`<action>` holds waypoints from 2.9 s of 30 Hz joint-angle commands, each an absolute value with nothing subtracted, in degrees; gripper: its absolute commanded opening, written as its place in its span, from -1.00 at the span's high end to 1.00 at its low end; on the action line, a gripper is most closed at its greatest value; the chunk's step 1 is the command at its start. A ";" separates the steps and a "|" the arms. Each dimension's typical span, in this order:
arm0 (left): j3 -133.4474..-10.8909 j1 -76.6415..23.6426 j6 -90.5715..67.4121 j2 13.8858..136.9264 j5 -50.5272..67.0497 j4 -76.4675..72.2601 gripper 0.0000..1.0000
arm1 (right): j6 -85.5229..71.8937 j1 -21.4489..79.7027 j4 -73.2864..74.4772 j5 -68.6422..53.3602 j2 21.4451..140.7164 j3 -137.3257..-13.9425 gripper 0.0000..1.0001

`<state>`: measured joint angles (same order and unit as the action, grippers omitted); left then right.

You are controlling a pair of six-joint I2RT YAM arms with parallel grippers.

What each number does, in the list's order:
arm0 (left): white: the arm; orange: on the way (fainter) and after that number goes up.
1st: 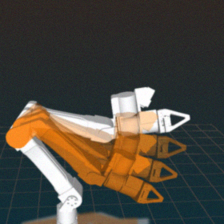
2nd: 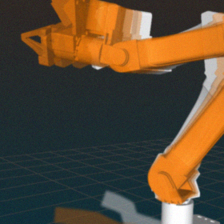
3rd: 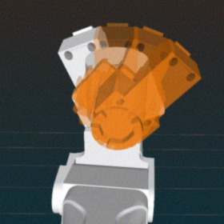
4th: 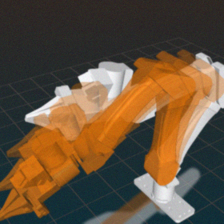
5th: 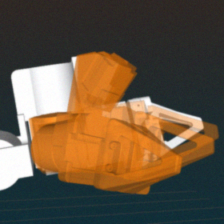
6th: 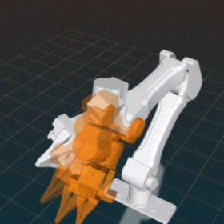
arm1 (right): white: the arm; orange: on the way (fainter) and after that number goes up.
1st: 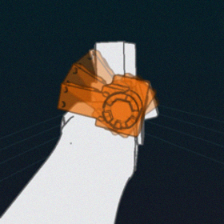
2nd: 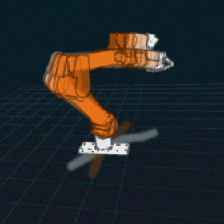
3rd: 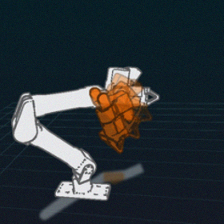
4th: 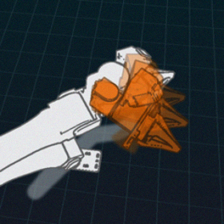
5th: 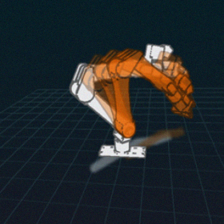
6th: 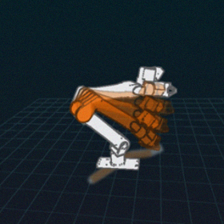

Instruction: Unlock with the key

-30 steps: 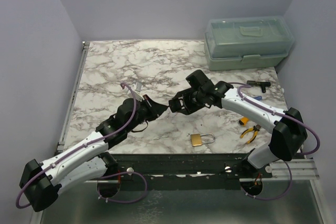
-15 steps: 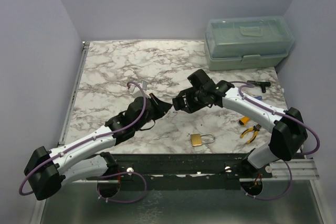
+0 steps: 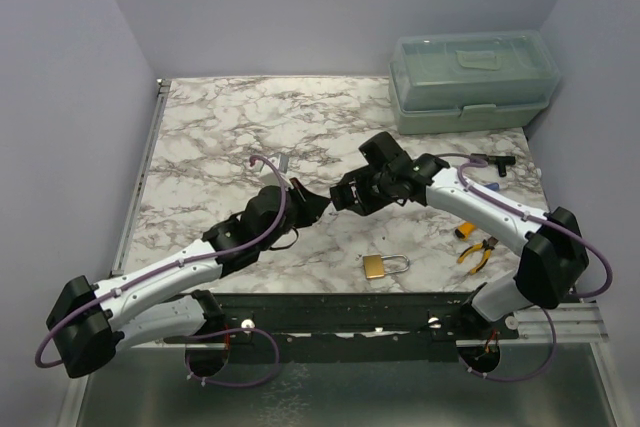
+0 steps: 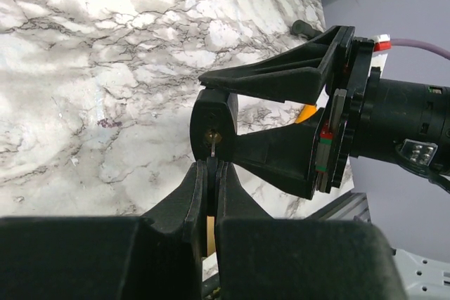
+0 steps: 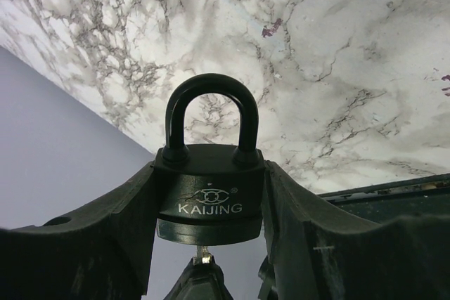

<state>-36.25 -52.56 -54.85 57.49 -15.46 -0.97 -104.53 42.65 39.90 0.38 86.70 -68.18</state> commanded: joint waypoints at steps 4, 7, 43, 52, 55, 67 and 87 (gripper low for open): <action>-36.69 -53.26 -51.37 52.84 -10.36 -0.11 1.00 | -103.17 44.56 26.40 -6.86 78.47 -64.06 0.99; -35.27 -53.26 -52.88 50.13 -8.87 1.78 1.00 | -102.69 44.56 25.02 -6.32 77.33 -63.46 0.99; -38.53 -54.32 -35.23 45.24 -6.82 8.30 1.00 | -98.88 44.53 26.73 -8.42 74.52 -66.40 0.99; -38.13 -54.34 -43.95 46.62 -11.08 8.17 1.00 | -98.53 44.49 26.64 -8.62 75.23 -67.01 0.99; -38.97 -54.32 -46.29 45.29 -12.54 9.86 1.00 | -98.61 44.56 27.21 -7.94 74.80 -66.65 0.99; -38.25 -54.37 -50.95 50.28 -13.60 5.17 1.00 | -98.69 44.53 27.14 -8.65 75.93 -67.93 0.99; -36.44 -54.93 -49.32 53.34 -13.41 -2.99 1.00 | -100.49 44.56 28.56 -8.10 77.46 -69.79 0.99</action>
